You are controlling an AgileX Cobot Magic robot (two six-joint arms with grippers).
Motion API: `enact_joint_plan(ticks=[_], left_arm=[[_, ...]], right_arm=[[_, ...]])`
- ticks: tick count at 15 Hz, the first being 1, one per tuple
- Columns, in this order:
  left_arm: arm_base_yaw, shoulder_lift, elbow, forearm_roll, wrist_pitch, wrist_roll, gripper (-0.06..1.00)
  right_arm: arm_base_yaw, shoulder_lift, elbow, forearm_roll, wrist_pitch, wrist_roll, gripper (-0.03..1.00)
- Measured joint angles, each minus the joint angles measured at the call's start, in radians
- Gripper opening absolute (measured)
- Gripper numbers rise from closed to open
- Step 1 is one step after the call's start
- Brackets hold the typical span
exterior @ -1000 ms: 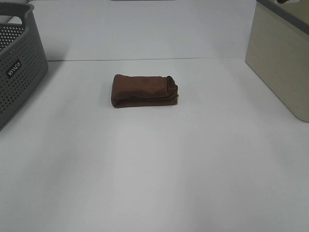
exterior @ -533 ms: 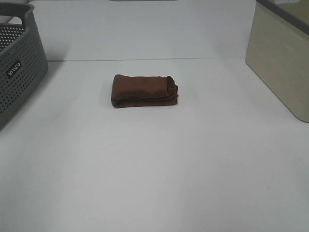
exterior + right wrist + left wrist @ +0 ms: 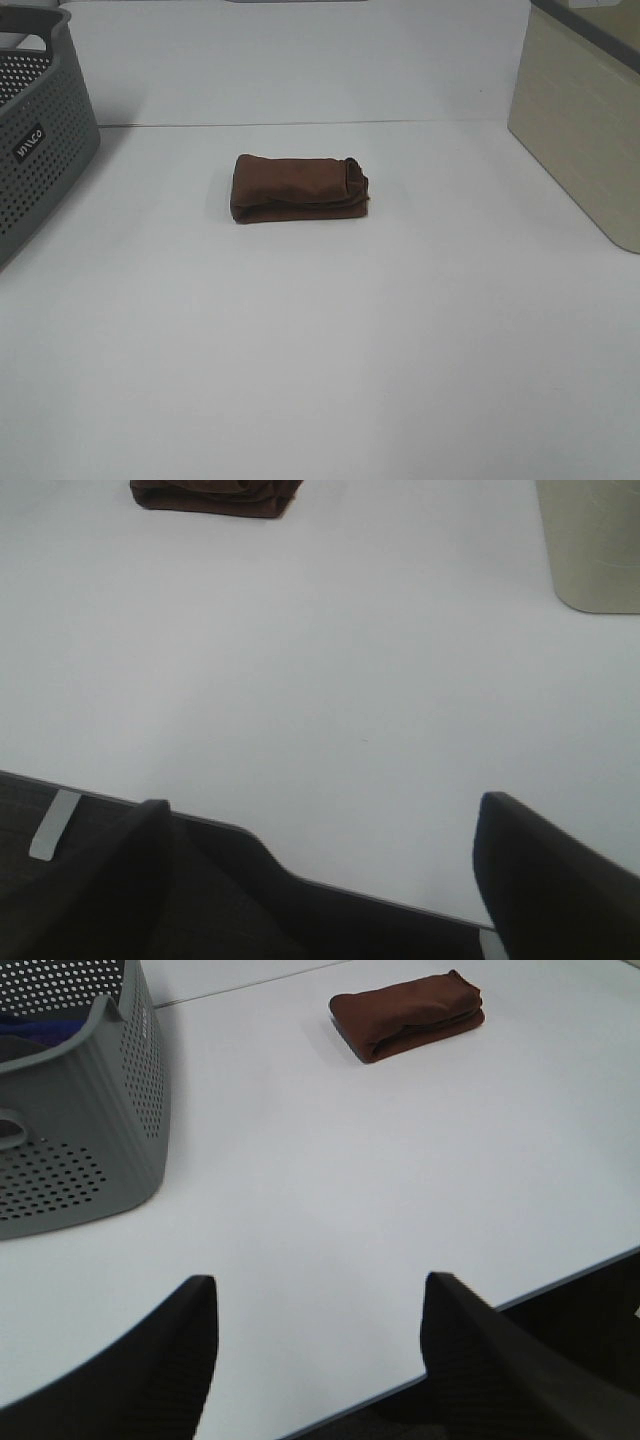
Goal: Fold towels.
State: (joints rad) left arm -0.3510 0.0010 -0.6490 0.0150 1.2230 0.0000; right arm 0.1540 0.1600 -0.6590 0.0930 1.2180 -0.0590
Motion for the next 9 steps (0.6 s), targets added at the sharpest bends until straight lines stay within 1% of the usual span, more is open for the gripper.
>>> enact_joint_plan(ticks=[2, 4, 6, 7, 9], left_arm=[[0.000, -0.005, 0.093, -0.008, 0.000, 0.031, 0.58], [0.000, -0.005, 0.105, -0.009, -0.046, 0.044, 0.58], [0.000, -0.007, 0.121, -0.015, -0.109, 0.052, 0.58], [0.000, -0.007, 0.138, -0.015, -0.141, 0.065, 0.58], [0.000, -0.007, 0.148, -0.033, -0.160, 0.096, 0.58]], right_arm=[[0.000, -0.100, 0.103, -0.077, -0.012, 0.023, 0.77], [0.000, -0.108, 0.113, -0.086, -0.064, 0.024, 0.77], [0.000, -0.108, 0.128, -0.093, -0.148, 0.024, 0.77], [0.000, -0.108, 0.140, -0.093, -0.156, 0.024, 0.77], [0.000, -0.108, 0.153, -0.093, -0.154, 0.024, 0.77]])
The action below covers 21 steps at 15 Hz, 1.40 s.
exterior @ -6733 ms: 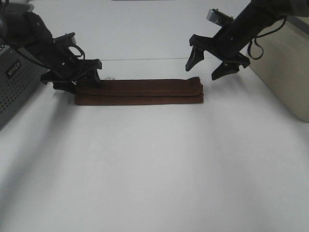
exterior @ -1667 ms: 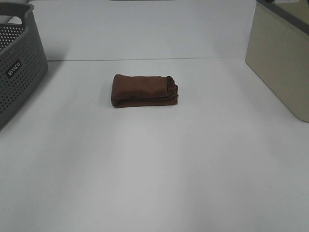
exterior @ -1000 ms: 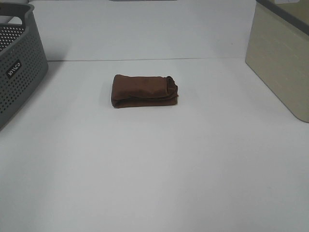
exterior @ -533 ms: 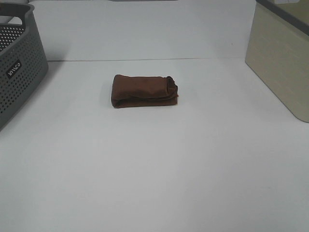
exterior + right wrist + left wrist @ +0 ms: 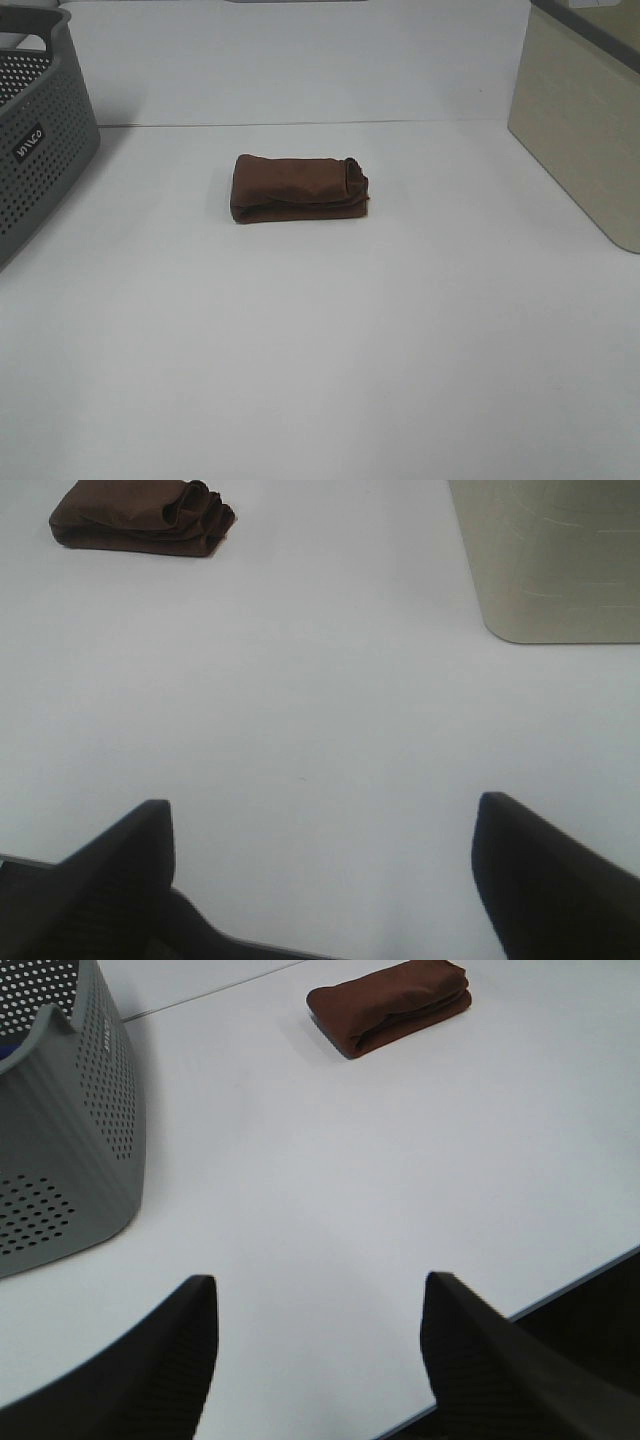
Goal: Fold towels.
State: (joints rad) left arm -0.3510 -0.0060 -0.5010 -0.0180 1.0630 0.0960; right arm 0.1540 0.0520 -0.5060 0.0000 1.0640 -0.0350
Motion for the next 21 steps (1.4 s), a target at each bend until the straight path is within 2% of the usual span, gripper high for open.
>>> enact_joint_plan(ticks=[11, 15, 19, 21], left_arm=[[0.000, 0.000, 0.000, -0.002, -0.006, 0.007, 0.58], [0.000, 0.000, 0.000, -0.051, -0.006, 0.050, 0.58], [0.000, 0.000, 0.000, -0.053, -0.006, 0.053, 0.58], [0.013, 0.000, 0.000, -0.054, -0.006, 0.053, 0.58]], right_arm=[[0.000, 0.000, 0.000, 0.006, 0.002, 0.001, 0.77], [0.000, 0.000, 0.000, 0.006, 0.002, 0.001, 0.77], [0.000, 0.000, 0.000, 0.006, 0.002, 0.001, 0.77], [-0.030, 0.000, 0.000, 0.007, 0.003, 0.001, 0.77]])
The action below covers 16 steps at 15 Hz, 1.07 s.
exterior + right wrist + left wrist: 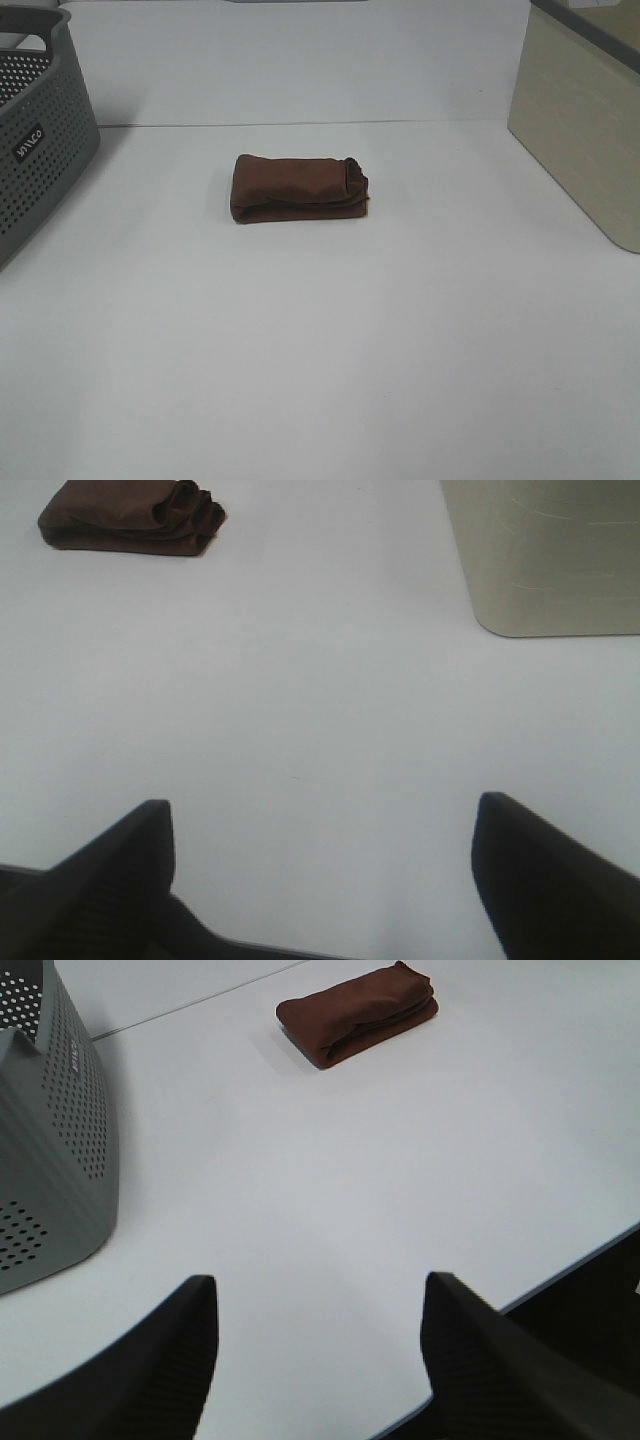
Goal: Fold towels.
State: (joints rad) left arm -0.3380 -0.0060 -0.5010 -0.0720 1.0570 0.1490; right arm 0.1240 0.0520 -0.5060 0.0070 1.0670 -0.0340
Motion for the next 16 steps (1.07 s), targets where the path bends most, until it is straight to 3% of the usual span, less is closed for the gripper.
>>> enact_joint_plan(ticks=[3, 5, 16], left_arm=[[0.165, 0.000, 0.000, 0.000, 0.000, 0.000, 0.58], [0.236, 0.000, 0.000, 0.000, 0.000, 0.000, 0.58], [0.243, 0.000, 0.000, 0.000, -0.001, 0.000, 0.58]], right_arm=[[-0.110, -0.026, 0.001, 0.001, 0.000, 0.000, 0.77], [-0.138, -0.047, 0.002, 0.001, 0.000, 0.000, 0.77], [-0.139, -0.059, 0.002, 0.001, 0.000, 0.000, 0.77]])
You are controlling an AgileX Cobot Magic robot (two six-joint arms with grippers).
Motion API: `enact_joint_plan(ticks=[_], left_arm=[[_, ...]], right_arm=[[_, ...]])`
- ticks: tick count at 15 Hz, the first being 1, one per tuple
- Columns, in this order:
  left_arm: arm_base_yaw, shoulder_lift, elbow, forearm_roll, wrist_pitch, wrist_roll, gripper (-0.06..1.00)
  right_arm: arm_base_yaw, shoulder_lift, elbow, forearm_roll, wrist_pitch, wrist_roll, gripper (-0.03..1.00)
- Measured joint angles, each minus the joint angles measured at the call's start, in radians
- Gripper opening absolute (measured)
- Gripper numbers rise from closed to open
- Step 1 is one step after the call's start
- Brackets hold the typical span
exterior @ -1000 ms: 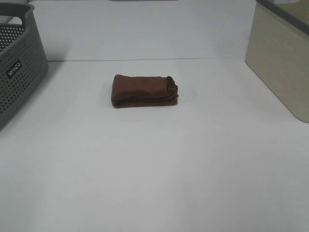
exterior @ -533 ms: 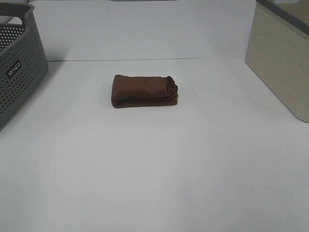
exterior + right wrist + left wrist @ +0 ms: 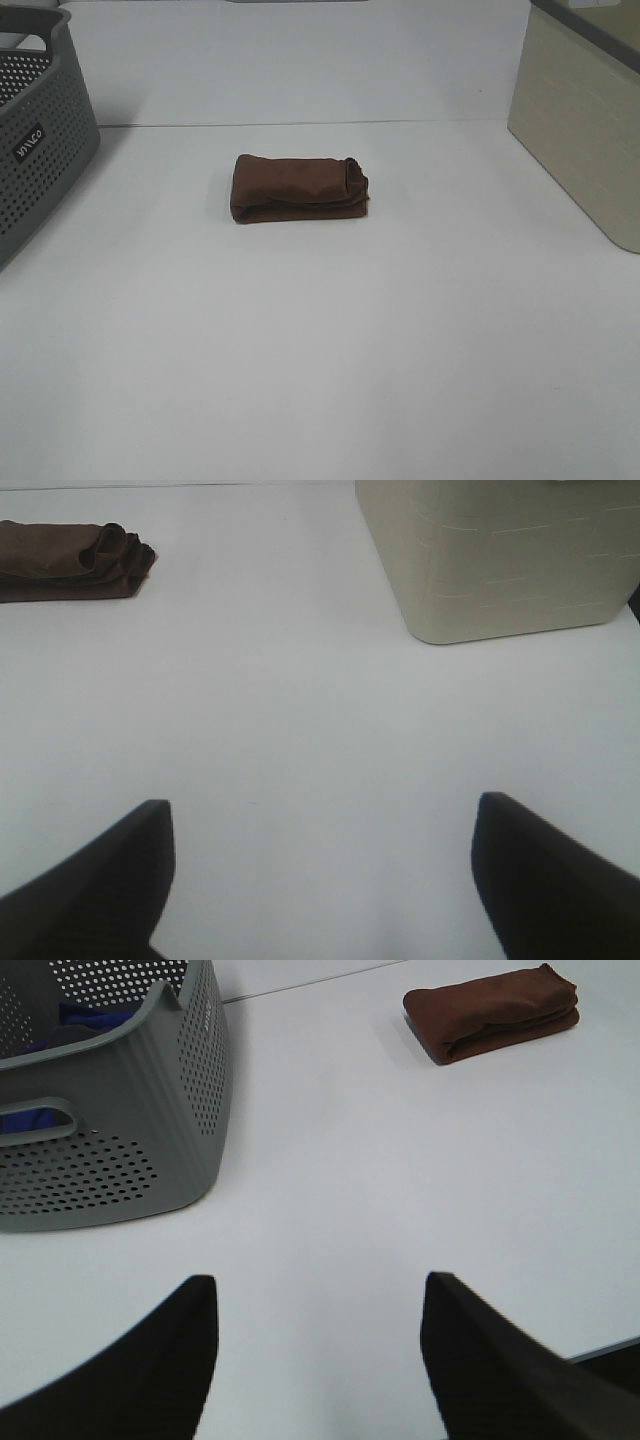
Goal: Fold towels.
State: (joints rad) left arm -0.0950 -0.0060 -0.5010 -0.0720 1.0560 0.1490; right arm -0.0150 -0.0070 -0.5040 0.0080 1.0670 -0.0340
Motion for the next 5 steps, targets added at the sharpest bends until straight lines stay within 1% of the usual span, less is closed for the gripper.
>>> enact_joint_plan(ticks=[5], left_arm=[[0.000, 0.000, 0.000, 0.000, 0.000, 0.000, 0.58]], right_arm=[[0.000, 0.000, 0.000, 0.000, 0.000, 0.000, 0.77]])
